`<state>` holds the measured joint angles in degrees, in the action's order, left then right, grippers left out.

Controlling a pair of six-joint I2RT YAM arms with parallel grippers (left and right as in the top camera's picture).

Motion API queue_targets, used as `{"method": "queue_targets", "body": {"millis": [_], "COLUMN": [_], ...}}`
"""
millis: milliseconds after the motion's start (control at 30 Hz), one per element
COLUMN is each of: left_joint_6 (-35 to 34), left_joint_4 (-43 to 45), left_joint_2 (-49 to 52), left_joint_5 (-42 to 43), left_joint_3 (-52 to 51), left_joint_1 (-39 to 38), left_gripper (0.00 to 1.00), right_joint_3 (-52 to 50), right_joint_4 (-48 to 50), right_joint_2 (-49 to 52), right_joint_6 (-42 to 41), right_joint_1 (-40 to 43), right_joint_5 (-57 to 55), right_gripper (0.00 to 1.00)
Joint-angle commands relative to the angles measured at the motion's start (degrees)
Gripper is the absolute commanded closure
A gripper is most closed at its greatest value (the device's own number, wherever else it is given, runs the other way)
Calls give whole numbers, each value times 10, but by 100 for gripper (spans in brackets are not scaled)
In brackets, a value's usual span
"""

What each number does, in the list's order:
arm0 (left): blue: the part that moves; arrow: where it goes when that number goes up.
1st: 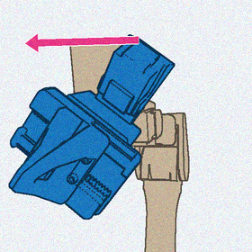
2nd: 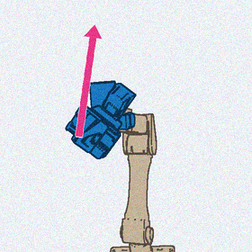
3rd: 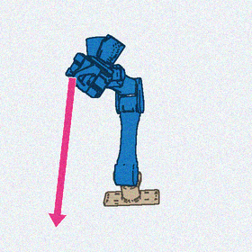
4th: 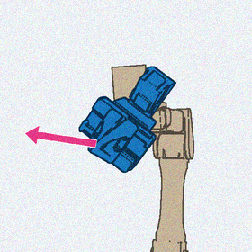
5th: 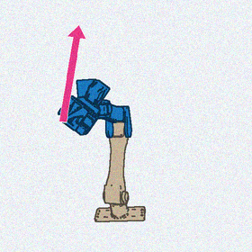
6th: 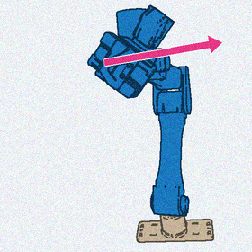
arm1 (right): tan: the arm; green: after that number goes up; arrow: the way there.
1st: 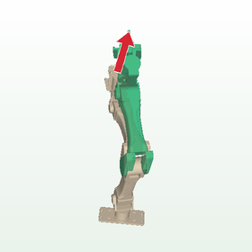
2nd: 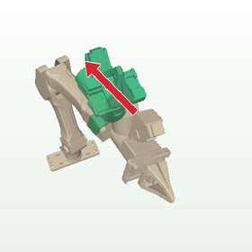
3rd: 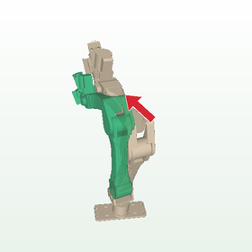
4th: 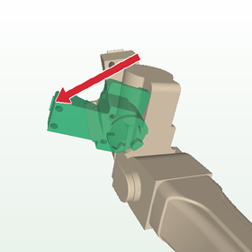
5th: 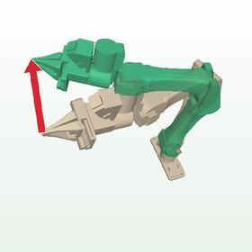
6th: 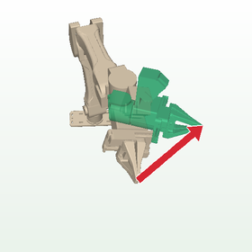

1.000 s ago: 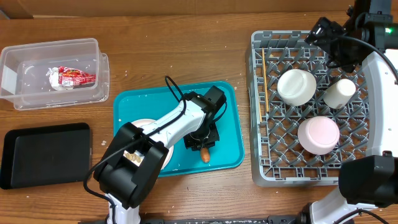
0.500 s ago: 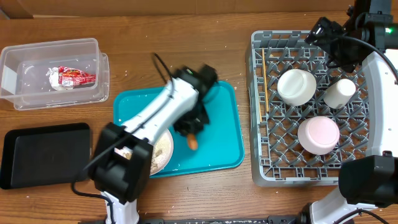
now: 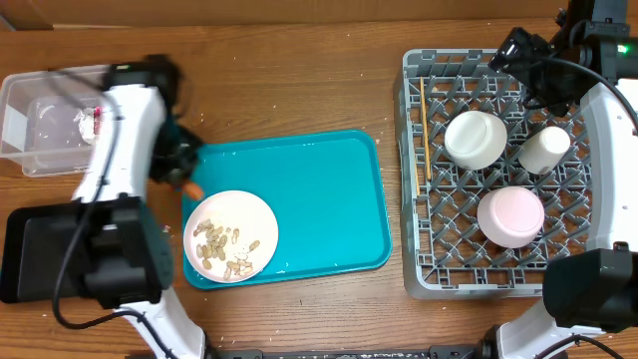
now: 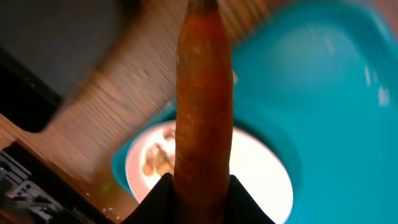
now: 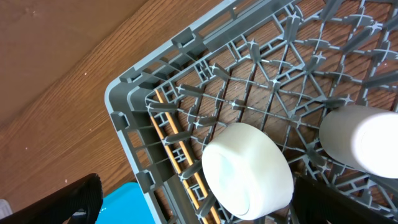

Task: Sort waste into correct bins and load items into the dishwasher
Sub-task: 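Lift the carrot with the left gripper and carry it left to the black tray, then release the carrot onto the black tray and raise the left gripper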

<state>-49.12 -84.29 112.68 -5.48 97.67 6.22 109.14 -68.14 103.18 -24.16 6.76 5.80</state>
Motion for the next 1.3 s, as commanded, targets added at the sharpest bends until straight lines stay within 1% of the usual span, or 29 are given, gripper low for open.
{"method": "queue_targets", "body": {"millis": [0,167,400,567,733,900,1000,1033,1067,1100,1133,1267], "left_joint_6": [-19,-28,-28,-38,-38,-36,-36,-36,-36,-36,-36,-31], "left_joint_4": [2,16,104,110,118,159,164,164,162,160,160,160], "left_joint_2": [-1,-1,0,2,2,2,2,2,2,2,2,1], "left_joint_5": [-6,-11,-18,-22,-29,-35,-36,-36,-36,-35,-35,-35], "left_joint_3": [12,11,10,5,-32,-92,-110,-112,-113,-113,-113,-113], "left_joint_1": [62,124,202,257,297,326,334,335,335,335,335,335], "left_gripper": [93,90,90,89,86,86,84,79,62,53,50,47], "right_joint_3": [2,2,2,2,2,2,2,2,2,2,2,2], "right_joint_4": [3,3,3,3,3,3,3,3,3,3,3,3], "right_joint_2": [-3,-3,-3,-3,-3,-3,-3,-3,-3,-3,-3,-3], "right_joint_6": [-1,-1,-1,-1,-1,-1,-1,-1,-1,-1,-1,-1], "right_joint_1": [1,1,1,1,1,1,1,1,1,1,1,1], "right_joint_5": [3,3,3,3,3,3,3,3,3,3,3,3], "right_gripper": [0,0,0,0,0,0,0,0,0,0,0,0]}}
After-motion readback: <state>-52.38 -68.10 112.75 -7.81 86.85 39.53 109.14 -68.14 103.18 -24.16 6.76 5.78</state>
